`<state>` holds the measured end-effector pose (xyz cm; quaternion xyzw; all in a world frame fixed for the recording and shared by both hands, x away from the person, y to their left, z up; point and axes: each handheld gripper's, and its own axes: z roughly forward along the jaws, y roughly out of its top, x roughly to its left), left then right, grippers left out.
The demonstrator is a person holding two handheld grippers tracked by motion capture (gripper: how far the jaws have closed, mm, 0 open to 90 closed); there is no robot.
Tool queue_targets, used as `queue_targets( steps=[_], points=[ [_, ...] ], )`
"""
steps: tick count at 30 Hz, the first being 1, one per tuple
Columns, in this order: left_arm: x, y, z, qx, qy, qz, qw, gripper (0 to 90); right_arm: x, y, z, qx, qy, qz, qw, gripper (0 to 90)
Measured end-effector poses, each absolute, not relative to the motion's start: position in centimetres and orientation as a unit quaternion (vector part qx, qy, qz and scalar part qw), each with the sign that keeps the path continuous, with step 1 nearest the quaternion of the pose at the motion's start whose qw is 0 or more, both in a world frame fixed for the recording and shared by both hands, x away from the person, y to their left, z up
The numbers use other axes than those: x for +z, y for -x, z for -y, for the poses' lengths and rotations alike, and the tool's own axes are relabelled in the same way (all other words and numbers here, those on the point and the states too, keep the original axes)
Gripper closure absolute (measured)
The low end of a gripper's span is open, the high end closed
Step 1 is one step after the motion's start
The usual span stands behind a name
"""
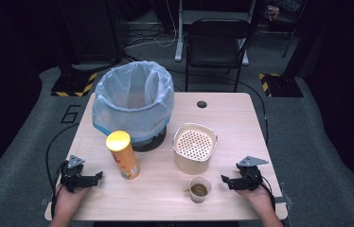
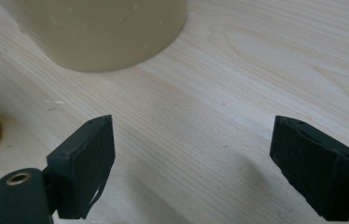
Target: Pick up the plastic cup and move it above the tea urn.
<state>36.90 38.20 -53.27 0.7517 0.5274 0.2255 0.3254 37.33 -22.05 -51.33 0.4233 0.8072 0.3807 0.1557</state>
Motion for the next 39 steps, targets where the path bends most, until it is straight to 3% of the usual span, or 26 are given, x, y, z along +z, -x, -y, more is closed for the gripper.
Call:
queue_targets(
  steps=[3, 5, 7, 11, 19, 26, 29, 33, 39],
  points=[
    [-53.3, -36.9, -38.2, 0.225, -0.752, -0.528, 0.325, 0.7, -50.7, -36.9, 22.0, 0.393, -0.434, -0.797, 0.150, 12.8],
    [-53.3, -36.9, -38.2, 0.226, -0.752, -0.527, 0.325, 0.7, -50.3, -36.6, 21.7, 0.389, -0.445, -0.785, 0.183, 8.5],
    [-53.3, -36.9, -38.2, 0.225, -0.752, -0.528, 0.325, 0.7, -50.2, -36.5, 21.6, 0.381, -0.450, -0.786, 0.185, 10.7],
    [-53.3, -36.9, -38.2, 0.225, -0.752, -0.528, 0.325, 0.7, -49.7, -35.9, 21.8, 0.386, -0.422, -0.804, 0.165, 26.2],
    [-53.3, -36.9, -38.2, 0.225, -0.752, -0.527, 0.325, 0.7, -48.9, -34.9, 21.9, 0.399, -0.428, -0.790, 0.184, 18.9],
    [-53.2, -36.9, -38.2, 0.223, -0.754, -0.527, 0.323, 0.7, -48.1, -33.3, 22.2, 0.421, -0.416, -0.788, 0.172, 23.4],
    [-53.1, -36.9, -38.3, 0.219, -0.756, -0.527, 0.320, 0.7, -47.8, -32.6, 22.1, 0.417, -0.408, -0.792, 0.181, 23.6],
    [-53.1, -36.9, -38.3, 0.219, -0.756, -0.528, 0.320, 0.7, -47.4, -31.5, 21.3, 0.398, -0.374, -0.811, 0.211, 32.4],
    [-53.1, -36.9, -38.3, 0.218, -0.756, -0.528, 0.320, 0.7, -46.8, -30.6, 20.5, 0.426, -0.361, -0.808, 0.186, 30.0]
  ],
)
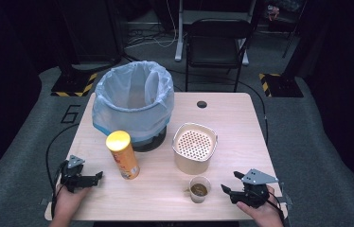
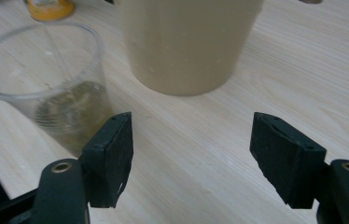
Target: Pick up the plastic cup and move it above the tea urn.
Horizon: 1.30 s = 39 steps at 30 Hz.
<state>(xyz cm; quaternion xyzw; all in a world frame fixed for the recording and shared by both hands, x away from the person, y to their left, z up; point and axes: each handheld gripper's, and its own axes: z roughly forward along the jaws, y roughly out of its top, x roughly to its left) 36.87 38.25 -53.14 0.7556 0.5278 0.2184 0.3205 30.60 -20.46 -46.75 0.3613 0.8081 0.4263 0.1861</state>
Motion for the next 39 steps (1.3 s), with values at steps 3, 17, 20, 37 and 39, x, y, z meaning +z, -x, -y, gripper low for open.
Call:
queue_targets(
  steps=[3, 17, 20, 37, 39],
  points=[
    [-53.1, -36.9, -38.3, 0.218, -0.756, -0.528, 0.320, 0.7, -46.5, -30.3, 20.1, 0.441, -0.351, -0.808, 0.172, 30.0],
    [-53.1, -36.9, -38.3, 0.219, -0.756, -0.527, 0.321, 0.7, -47.1, -29.4, 18.7, 0.442, -0.331, -0.829, 0.093, 27.8],
    [-53.1, -36.9, -38.3, 0.217, -0.756, -0.528, 0.320, 0.7, -47.6, -29.3, 18.1, 0.446, -0.316, -0.833, 0.084, 27.2],
    [-53.1, -36.9, -38.3, 0.219, -0.756, -0.528, 0.320, 0.7, -48.2, -30.4, 14.4, 0.459, -0.274, -0.840, 0.098, 36.0],
    [-53.1, -36.9, -38.3, 0.218, -0.756, -0.528, 0.320, 0.7, -48.3, -30.5, 14.1, 0.457, -0.267, -0.842, 0.103, 36.8]
  ],
)
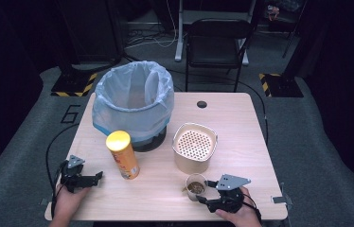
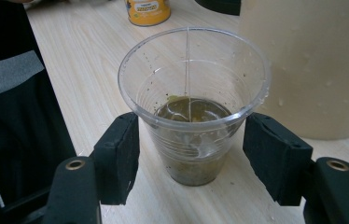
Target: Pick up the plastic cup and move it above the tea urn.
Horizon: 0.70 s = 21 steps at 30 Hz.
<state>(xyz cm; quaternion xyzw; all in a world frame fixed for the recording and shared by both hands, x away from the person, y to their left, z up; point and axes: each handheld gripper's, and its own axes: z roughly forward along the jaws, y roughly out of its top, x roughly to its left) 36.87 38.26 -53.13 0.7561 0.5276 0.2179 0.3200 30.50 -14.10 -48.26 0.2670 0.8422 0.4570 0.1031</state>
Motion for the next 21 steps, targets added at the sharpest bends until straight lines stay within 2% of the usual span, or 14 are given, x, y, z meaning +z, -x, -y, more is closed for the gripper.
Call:
queue_targets(
  steps=[4, 9, 12, 21],
  points=[
    [-53.2, -36.9, -38.2, 0.219, -0.755, -0.528, 0.321, 0.7, -48.3, -30.9, 13.6, 0.454, -0.272, -0.844, 0.092, 36.9],
    [-53.2, -36.9, -38.2, 0.223, -0.753, -0.528, 0.323, 0.7, -48.3, -31.4, 12.8, 0.460, -0.284, -0.837, 0.078, 28.2],
    [-53.2, -36.9, -38.2, 0.222, -0.754, -0.528, 0.323, 0.7, -48.1, -31.3, 12.2, 0.465, -0.286, -0.832, 0.103, 26.8],
    [-53.1, -36.9, -38.3, 0.218, -0.756, -0.528, 0.320, 0.7, -48.6, -31.2, 10.0, 0.460, -0.301, -0.824, 0.136, 24.7]
  ],
)
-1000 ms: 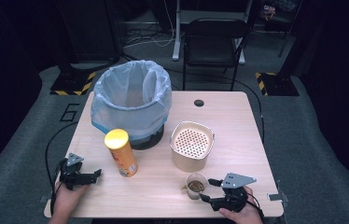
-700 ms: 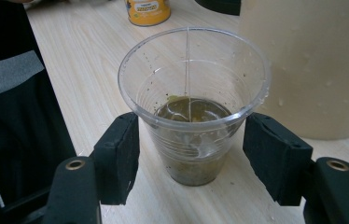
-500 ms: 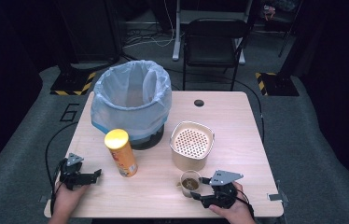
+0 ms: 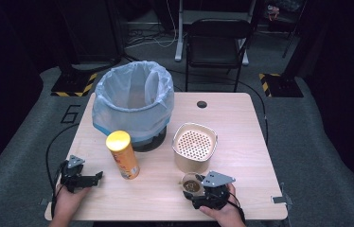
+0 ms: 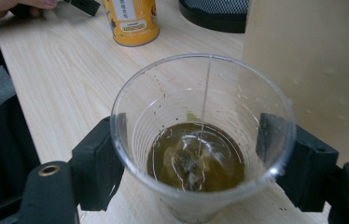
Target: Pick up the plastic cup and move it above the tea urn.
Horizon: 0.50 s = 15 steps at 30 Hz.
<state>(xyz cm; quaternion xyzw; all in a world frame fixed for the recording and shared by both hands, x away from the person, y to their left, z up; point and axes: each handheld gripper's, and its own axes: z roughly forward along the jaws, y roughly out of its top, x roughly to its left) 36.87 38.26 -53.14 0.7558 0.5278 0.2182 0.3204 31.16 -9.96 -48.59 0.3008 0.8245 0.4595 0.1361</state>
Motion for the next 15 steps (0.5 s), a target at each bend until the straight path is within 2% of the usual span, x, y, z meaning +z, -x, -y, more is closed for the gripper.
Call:
queue_targets(
  steps=[9, 15],
  points=[
    [-53.2, -36.9, -38.2, 0.223, -0.753, -0.528, 0.324, 0.7, -49.2, -31.2, 8.7, 0.452, -0.311, -0.821, 0.157, 22.5],
    [-53.1, -36.9, -38.3, 0.218, -0.756, -0.528, 0.320, 0.7, -49.3, -31.7, 8.5, 0.456, -0.316, -0.818, 0.154, 26.2]
  ],
)
